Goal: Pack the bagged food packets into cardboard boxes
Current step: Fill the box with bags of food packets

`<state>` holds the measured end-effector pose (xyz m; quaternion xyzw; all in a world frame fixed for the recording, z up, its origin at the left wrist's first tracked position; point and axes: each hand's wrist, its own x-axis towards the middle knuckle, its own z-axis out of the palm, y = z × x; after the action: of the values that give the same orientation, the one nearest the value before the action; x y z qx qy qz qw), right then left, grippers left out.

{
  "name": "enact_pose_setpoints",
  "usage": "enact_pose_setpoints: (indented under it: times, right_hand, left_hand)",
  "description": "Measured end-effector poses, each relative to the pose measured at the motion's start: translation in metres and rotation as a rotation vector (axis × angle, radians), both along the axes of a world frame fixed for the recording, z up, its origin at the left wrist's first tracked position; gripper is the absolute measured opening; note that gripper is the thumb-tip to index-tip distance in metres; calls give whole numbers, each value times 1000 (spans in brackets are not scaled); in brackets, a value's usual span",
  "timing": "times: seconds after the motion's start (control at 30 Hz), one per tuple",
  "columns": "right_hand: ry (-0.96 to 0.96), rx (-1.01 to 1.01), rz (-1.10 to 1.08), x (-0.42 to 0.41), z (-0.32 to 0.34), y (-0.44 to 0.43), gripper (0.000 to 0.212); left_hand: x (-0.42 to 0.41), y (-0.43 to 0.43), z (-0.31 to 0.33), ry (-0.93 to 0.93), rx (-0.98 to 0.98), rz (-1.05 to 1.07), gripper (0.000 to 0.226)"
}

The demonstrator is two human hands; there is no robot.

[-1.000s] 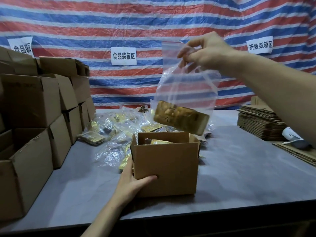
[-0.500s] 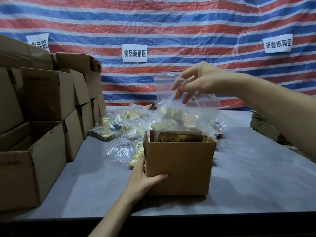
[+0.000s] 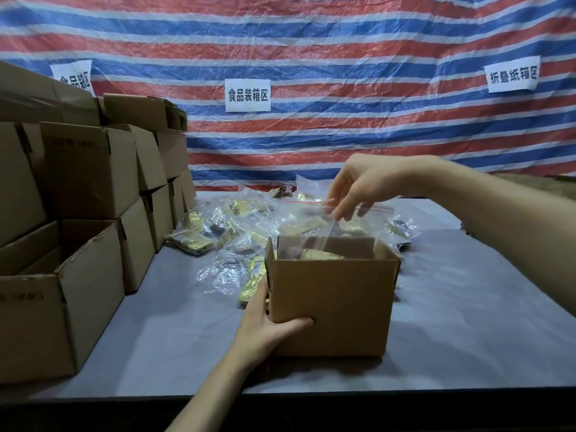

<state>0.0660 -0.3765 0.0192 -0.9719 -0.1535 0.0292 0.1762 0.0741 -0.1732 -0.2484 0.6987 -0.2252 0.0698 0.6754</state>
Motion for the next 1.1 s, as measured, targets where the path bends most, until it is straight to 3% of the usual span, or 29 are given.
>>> enact_pose_setpoints:
  times: [0.17, 0.3, 0.47, 0.67, 0.87, 1.1]
  right_hand:
    - [40, 8, 24, -3, -4, -4, 6]
    - [-106, 65, -11, -5, -4, -9, 4]
    - [68, 10, -26, 1, -31, -1, 3]
    - [45, -104, -109, 14, -58, 6, 19]
    - [-37, -215, -151, 15, -74, 14, 17]
    - [117, 61, -149, 9, -68, 6, 25]
  left_hand:
    - [0, 1, -1, -12, -3, -8, 88]
    - [0, 1, 0, -14, 2, -2, 90]
    - [0, 2, 0, -38, 11, 1, 85]
    - [1, 3, -2, -39, 4, -16, 90]
    - [1, 2, -3, -24, 7, 5, 92]
    - [-1, 5, -1, -91, 66, 1, 78]
